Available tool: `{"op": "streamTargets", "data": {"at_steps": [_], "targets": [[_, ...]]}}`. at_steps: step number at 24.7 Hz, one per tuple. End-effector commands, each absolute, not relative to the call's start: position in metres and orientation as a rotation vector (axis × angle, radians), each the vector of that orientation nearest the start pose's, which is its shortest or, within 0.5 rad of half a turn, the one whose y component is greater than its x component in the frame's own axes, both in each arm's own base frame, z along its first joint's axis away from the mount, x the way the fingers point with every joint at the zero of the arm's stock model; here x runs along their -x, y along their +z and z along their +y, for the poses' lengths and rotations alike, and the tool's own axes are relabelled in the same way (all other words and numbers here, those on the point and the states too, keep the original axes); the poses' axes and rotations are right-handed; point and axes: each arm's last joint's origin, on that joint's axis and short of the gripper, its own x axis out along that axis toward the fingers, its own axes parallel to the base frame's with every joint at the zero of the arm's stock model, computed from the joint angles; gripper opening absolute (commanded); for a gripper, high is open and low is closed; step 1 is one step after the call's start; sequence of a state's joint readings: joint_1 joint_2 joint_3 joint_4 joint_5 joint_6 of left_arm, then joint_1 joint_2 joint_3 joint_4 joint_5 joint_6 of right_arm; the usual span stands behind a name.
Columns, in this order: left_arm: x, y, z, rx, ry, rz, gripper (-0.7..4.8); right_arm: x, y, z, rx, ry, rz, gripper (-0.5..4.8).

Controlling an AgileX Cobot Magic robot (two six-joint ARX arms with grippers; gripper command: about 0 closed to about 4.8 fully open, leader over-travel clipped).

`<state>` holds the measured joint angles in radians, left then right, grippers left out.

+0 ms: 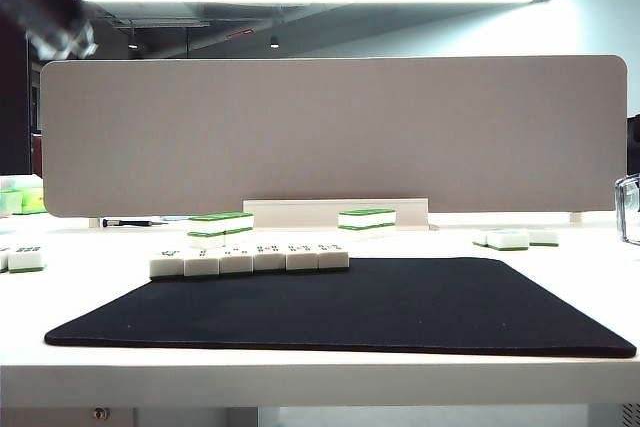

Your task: Align six mahjong tiles in a row on the table.

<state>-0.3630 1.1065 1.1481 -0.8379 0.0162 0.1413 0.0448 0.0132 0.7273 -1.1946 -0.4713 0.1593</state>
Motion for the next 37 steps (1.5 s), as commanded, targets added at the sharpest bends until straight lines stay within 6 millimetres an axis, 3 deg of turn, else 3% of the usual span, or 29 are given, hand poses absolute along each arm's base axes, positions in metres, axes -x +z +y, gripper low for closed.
{"op": "streamTargets", "data": {"at_steps": [1,8,15,24,29,37], "targets": [[-0.192,0.351,-0.062,-0.168,-0.343,0.531,1.43,0.018,0.27,0.012,-0.247,0.471,0.488,-0.01],[-0.165,0.323,-0.037,-0.111,-0.24,0.393,1.43,0.018,0.27,0.012,-0.247,0.471,0.489,-0.01],[-0.131,0.257,-0.019,-0.085,-0.163,0.242,1.43,0.018,0.27,0.012,-0.247,0.471,0.488,-0.01],[-0.109,0.202,-0.008,0.02,-0.074,0.027,1.43,0.018,0.27,0.012,-0.247,0.471,0.489,-0.01],[-0.103,0.169,0.001,0.108,0.005,-0.005,1.43,0.018,0.27,0.012,-0.247,0.471,0.488,-0.01],[-0.097,0.152,0.001,0.105,0.017,0.136,1.43,0.018,0.27,0.012,-0.247,0.471,0.488,-0.01]]}}
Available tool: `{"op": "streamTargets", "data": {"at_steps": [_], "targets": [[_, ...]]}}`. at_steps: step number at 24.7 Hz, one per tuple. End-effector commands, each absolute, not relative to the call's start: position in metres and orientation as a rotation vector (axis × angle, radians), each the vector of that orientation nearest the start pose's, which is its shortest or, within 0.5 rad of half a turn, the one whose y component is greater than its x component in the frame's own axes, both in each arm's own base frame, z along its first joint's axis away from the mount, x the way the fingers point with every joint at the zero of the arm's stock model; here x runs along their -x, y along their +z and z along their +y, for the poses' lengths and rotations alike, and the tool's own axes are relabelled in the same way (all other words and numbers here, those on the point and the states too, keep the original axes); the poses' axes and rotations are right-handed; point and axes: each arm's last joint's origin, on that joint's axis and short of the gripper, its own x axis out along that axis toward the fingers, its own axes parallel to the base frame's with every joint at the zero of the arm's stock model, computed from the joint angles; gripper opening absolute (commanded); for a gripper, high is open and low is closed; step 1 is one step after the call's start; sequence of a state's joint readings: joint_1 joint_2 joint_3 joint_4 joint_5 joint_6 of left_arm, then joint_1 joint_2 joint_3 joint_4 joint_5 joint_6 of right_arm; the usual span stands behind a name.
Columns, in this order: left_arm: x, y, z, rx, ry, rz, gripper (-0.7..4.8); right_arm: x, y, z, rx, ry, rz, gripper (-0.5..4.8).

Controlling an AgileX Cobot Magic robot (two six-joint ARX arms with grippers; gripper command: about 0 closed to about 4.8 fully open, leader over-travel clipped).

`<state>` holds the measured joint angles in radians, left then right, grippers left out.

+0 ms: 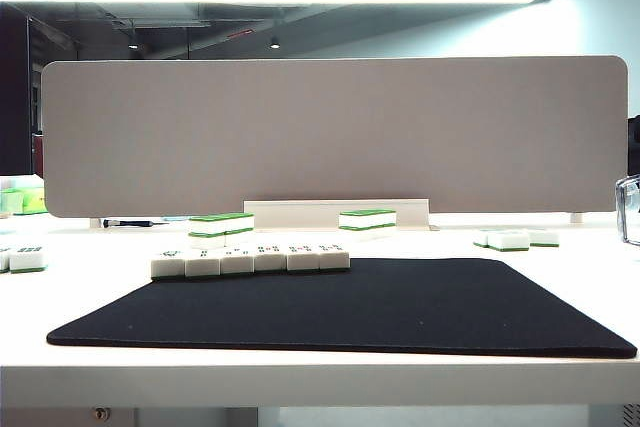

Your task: Align six mahjong tiles in a row on the table.

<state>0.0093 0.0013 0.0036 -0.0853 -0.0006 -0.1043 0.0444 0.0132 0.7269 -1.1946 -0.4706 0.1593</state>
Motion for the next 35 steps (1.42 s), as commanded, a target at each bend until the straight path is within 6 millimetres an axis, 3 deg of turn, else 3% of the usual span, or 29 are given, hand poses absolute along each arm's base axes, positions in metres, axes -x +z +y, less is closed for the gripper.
{"op": "streamTargets", "data": {"at_steps": [1,28,35], "targets": [[-0.096,0.15,0.001,0.105,0.017,0.152,1.43,0.018,0.27,0.012,-0.247,0.471,0.488,-0.01],[-0.096,0.148,0.001,0.061,0.014,0.181,1.43,0.018,0.27,0.012,-0.242,0.472,0.487,-0.01],[-0.096,0.148,0.001,0.061,0.012,0.181,1.43,0.013,0.281,0.012,-0.225,0.477,0.37,-0.01]]}}
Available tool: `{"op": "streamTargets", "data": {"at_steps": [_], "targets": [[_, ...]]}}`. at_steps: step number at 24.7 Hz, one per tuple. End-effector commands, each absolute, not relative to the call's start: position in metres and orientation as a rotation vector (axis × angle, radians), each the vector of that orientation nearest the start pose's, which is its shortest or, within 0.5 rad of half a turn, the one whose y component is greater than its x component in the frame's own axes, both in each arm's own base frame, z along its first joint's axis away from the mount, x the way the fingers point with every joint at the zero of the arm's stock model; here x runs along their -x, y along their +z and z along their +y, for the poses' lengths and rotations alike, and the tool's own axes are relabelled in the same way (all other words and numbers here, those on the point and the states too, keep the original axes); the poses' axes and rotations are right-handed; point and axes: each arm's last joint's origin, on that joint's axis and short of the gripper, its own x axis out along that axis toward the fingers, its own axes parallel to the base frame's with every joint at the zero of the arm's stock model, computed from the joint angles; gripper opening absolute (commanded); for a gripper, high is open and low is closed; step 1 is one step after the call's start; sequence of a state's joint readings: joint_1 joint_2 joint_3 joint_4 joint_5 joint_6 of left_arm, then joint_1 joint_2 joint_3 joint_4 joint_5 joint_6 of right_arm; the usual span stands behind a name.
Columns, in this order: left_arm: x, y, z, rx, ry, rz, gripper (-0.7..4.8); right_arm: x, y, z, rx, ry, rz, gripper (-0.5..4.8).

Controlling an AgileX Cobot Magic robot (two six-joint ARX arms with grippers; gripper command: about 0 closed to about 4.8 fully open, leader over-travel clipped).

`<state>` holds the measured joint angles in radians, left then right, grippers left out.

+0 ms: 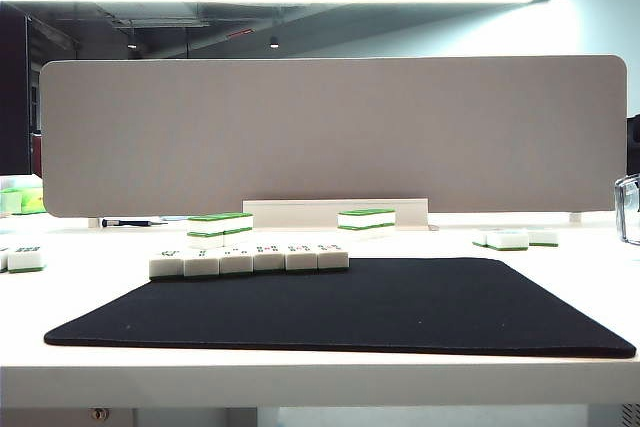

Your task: Align six mahjong tiles in a row on the table.

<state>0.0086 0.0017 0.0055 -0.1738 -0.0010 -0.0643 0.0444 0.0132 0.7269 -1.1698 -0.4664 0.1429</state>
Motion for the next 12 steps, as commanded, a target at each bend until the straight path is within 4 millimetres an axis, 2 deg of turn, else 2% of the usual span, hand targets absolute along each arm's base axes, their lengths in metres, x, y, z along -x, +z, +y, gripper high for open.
{"op": "streamTargets", "data": {"at_steps": [1,4,7,12], "targets": [[-0.096,0.148,0.001,0.061,0.012,0.181,1.43,0.012,0.284,0.012,-0.222,0.481,0.333,-0.01],[-0.096,0.148,0.001,0.061,0.012,0.181,1.43,0.01,0.292,0.011,-0.201,0.45,0.246,-0.01],[-0.096,0.148,0.001,0.061,0.013,0.181,1.43,0.006,0.298,0.009,-0.182,0.342,0.162,-0.01],[-0.096,0.148,0.001,0.061,0.013,0.181,1.43,-0.012,0.295,0.007,-0.188,0.269,0.061,-0.01]]}}
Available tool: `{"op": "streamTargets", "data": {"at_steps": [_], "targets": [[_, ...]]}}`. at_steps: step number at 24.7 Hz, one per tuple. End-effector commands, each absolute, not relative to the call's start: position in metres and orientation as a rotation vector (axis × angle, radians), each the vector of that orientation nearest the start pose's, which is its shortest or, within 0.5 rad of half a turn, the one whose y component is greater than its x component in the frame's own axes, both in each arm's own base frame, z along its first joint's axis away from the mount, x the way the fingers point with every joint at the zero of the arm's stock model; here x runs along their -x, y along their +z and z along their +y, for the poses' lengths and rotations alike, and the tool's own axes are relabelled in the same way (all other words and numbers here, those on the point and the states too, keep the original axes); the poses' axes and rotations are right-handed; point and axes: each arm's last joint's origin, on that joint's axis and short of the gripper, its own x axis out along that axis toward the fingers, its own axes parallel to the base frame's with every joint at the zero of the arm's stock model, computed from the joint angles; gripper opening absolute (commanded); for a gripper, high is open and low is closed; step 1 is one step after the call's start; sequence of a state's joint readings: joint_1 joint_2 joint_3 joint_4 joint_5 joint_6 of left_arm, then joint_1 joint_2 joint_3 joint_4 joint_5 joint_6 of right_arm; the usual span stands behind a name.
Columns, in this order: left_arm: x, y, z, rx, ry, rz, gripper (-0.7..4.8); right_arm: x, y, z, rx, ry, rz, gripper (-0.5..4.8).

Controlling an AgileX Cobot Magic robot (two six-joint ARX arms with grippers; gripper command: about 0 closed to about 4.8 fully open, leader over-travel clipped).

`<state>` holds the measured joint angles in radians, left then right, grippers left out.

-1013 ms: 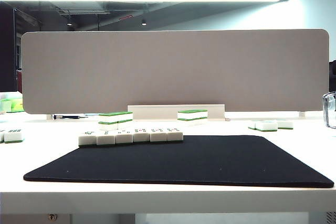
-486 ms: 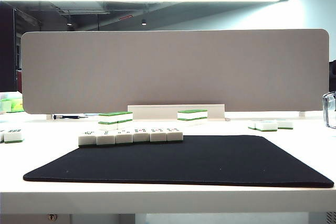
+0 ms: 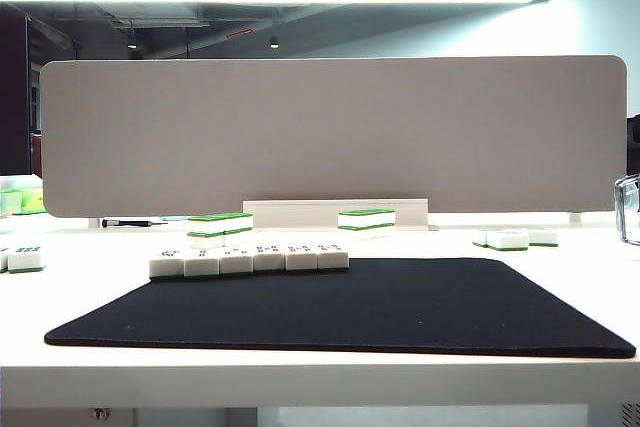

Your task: Align six mahjong tiles in a row on the table.

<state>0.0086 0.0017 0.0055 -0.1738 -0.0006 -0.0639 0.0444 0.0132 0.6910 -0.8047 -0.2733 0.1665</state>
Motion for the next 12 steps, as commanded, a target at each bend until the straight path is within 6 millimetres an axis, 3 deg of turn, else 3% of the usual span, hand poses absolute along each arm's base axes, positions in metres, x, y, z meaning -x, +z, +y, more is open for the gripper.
{"op": "streamTargets", "data": {"at_steps": [1,6,12], "targets": [[-0.096,0.148,0.001,0.06,0.013,0.181,1.43,-0.017,0.292,0.007,-0.193,0.267,0.049,-0.01],[-0.096,0.148,0.001,0.061,0.013,0.181,1.43,-0.049,0.263,0.008,-0.24,0.241,0.007,-0.01],[-0.096,0.148,0.001,0.061,0.013,0.181,1.43,-0.068,0.236,0.007,-0.242,0.172,-0.003,-0.01]]}}
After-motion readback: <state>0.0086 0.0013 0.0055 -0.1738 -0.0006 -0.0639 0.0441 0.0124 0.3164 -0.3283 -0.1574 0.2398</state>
